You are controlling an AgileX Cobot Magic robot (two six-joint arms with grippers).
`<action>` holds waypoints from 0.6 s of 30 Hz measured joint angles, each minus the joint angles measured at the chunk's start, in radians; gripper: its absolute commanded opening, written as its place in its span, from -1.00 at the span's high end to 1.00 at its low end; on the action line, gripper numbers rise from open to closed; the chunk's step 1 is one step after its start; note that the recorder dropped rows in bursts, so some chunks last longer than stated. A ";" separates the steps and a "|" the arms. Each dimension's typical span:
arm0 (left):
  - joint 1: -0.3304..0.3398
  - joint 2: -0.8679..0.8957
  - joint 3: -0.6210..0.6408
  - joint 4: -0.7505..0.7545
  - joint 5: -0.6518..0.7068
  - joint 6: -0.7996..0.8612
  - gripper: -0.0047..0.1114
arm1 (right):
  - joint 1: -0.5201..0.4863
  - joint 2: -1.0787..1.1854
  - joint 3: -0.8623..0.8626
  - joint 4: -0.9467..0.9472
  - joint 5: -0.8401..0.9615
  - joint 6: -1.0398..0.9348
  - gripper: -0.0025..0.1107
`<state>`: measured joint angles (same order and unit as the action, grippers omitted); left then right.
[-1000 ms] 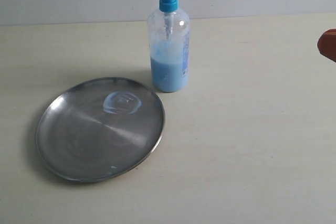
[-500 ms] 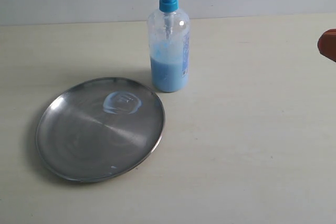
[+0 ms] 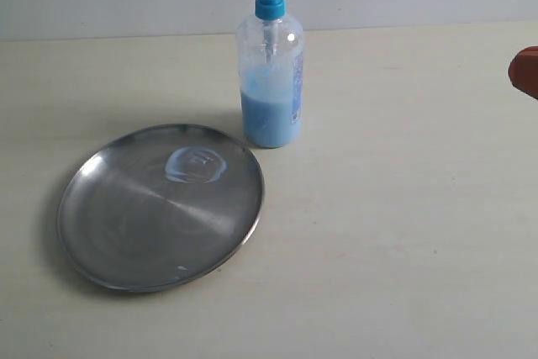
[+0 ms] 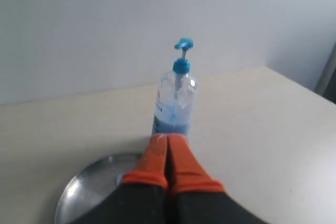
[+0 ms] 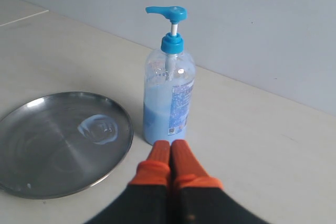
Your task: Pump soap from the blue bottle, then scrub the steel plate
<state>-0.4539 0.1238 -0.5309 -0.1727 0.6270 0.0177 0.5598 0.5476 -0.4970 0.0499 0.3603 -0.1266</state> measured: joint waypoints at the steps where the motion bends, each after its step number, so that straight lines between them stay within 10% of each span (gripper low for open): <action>1: 0.000 -0.013 0.023 0.004 -0.062 0.000 0.92 | 0.000 0.000 0.000 0.000 0.000 0.000 0.96; 6: 0.046 -0.090 0.177 0.004 -0.405 0.000 0.92 | 0.000 0.000 0.000 0.000 0.000 0.000 0.96; 18: 0.266 -0.119 0.356 0.090 -0.552 0.000 0.92 | 0.000 0.000 0.000 0.000 0.000 0.000 0.96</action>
<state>-0.1878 0.0044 -0.1753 -0.0822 0.0747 0.0177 0.5598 0.5476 -0.4970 0.0499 0.3603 -0.1266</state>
